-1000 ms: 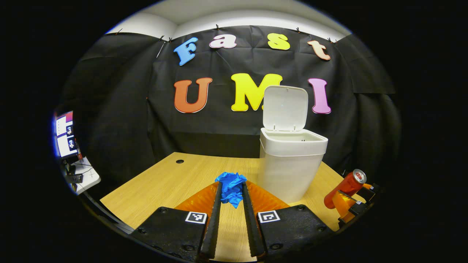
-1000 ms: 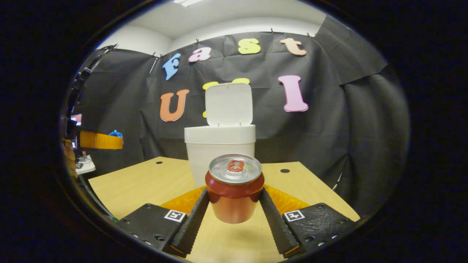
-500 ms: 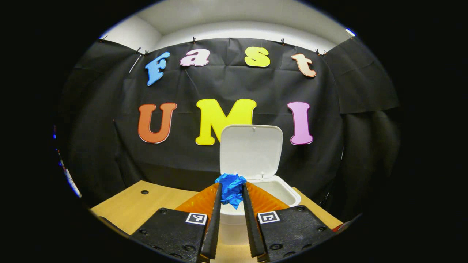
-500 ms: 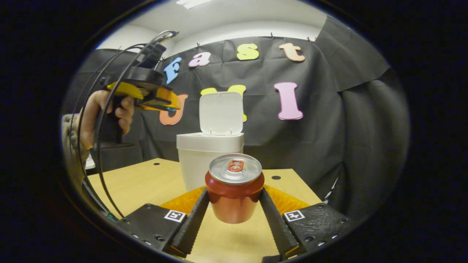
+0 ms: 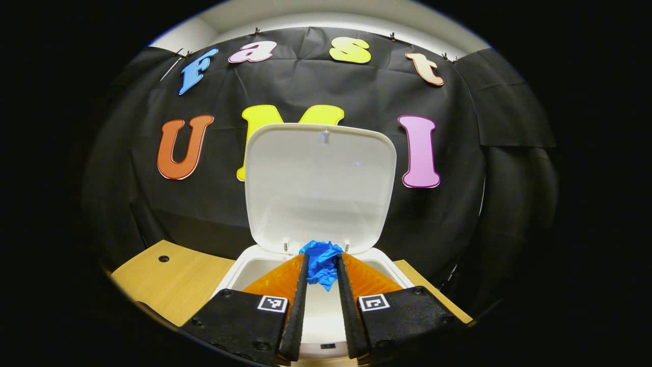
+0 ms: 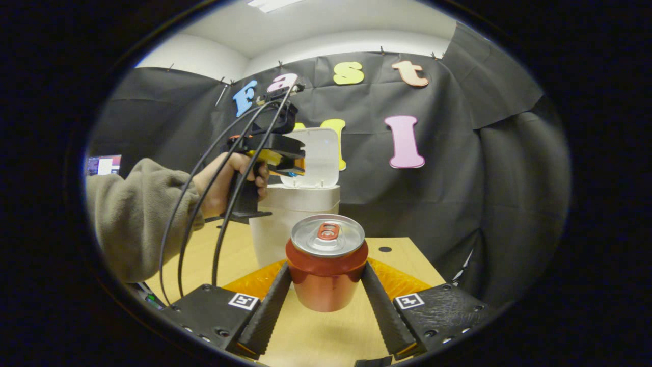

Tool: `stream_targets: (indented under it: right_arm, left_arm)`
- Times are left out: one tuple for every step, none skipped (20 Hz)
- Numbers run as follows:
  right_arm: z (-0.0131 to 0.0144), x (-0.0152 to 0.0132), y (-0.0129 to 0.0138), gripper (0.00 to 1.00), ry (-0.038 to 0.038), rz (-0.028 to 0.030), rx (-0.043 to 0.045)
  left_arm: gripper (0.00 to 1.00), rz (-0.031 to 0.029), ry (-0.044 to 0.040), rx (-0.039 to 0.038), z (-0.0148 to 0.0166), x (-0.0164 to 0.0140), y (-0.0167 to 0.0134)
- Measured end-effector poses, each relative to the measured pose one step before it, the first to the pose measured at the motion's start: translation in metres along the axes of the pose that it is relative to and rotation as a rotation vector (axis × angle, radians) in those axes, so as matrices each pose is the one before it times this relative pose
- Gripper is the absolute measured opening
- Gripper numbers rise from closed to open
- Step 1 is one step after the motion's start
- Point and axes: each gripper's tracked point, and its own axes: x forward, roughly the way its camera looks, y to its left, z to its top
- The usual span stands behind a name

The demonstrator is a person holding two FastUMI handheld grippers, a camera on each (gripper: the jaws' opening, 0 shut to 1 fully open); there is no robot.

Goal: Press the lid of the desktop garbage bin to open it, pick up the crumpled paper on the desktop and throw it into the bin, then pick up the pop can on the desktop and drop it into the bin, and finally close the garbage bin lid.

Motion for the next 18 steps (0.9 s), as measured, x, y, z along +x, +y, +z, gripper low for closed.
stream_targets:
  right_arm:
    - [-0.00091,0.00102,0.00266,0.82,0.00225,0.00935,-0.00222]
    - [-0.00165,0.00157,-0.00233,0.82,0.00310,-0.00466,-0.00139]
    - [-0.00107,0.00121,-0.00423,0.82,0.00368,-0.01584,0.00182]
    - [-0.00112,0.00163,-0.00532,0.82,0.00463,-0.02153,0.00508]
    - [-0.00016,0.00102,-0.00201,0.82,0.00205,-0.00983,0.01498]
    - [-0.00135,0.00181,0.00342,0.82,0.00567,0.00789,0.01704]
    - [-0.00258,0.00162,0.00286,0.82,0.00873,0.00969,0.01007]
    - [-0.00195,0.00118,-0.00118,0.82,0.00642,-0.00353,-0.00077]
    - [0.00032,0.00077,-0.00200,0.82,0.00070,-0.01027,-0.00814]
    - [-0.00129,0.00123,-0.00174,0.81,0.00013,-0.00975,-0.00751]
    - [-0.00038,0.00022,0.00093,0.81,0.00018,-0.00031,-0.00157]
    - [-0.00075,0.00027,0.00292,0.82,0.00094,0.00637,-0.00047]
    - [0.00068,-0.00054,0.00116,0.82,-0.00236,0.00468,-0.00181]
    - [0.00066,-0.00023,-0.00020,0.82,-0.00227,-0.00298,-0.00170]
    - [0.00009,0.00025,-0.00026,0.82,0.00035,-0.00201,-0.00234]
    - [-0.00147,0.00055,0.00148,0.82,0.00012,0.00172,-0.00291]
    - [0.00024,0.00004,0.00048,0.82,0.00042,0.00013,-0.00252]
    - [-0.00107,-0.00012,-0.00012,0.82,0.00153,-0.00346,-0.00087]
  left_arm:
    - [0.36,-0.00513,0.00166,-0.01458,-0.00234,0.00197,-0.00032]
    - [0.37,-0.00369,0.00418,-0.00770,-0.00245,0.00030,-0.00184]
    - [0.37,-0.00576,0.00431,0.00029,-0.00067,-0.00040,-0.00070]
    - [0.37,-0.00621,0.00389,0.00810,-0.00222,-0.00028,-0.00257]
    - [0.36,0.00295,-0.00177,0.01680,0.00127,-0.00076,0.00170]
    - [0.36,-0.00010,-0.00679,0.00772,0.00154,-0.00081,0.00103]
    - [0.36,-0.00571,-0.00046,0.00128,-0.00018,-0.00083,-0.00002]
    - [0.37,-0.00776,-0.00282,-0.00407,0.00125,-0.00119,-0.00110]
    - [0.37,-0.01041,-0.00236,0.00199,0.00132,-0.00089,-0.00116]
    - [0.39,-0.00115,-0.00382,0.00835,0.00089,-0.00153,0.00069]
    - [0.41,-0.00863,-0.00553,0.00264,0.00076,-0.00194,-0.00007]
    - [0.45,-0.01395,-0.00493,0.00323,0.00112,-0.00234,-0.00060]
    - [0.45,-0.00669,-0.01169,-0.00087,0.00220,-0.00233,0.00093]
    - [0.45,-0.00985,-0.00706,-0.00356,0.00220,-0.00174,-0.00019]
    - [0.46,-0.00605,-0.00232,-0.00324,0.00108,-0.00139,0.00077]
    - [0.55,-0.00434,-0.00219,-0.00047,0.00085,-0.00209,0.00074]
    - [0.61,-0.00745,0.00345,-0.00254,0.00024,-0.00058,0.00146]
    - [0.72,0.00087,0.01223,0.00274,-0.00293,-0.00244,0.00175]
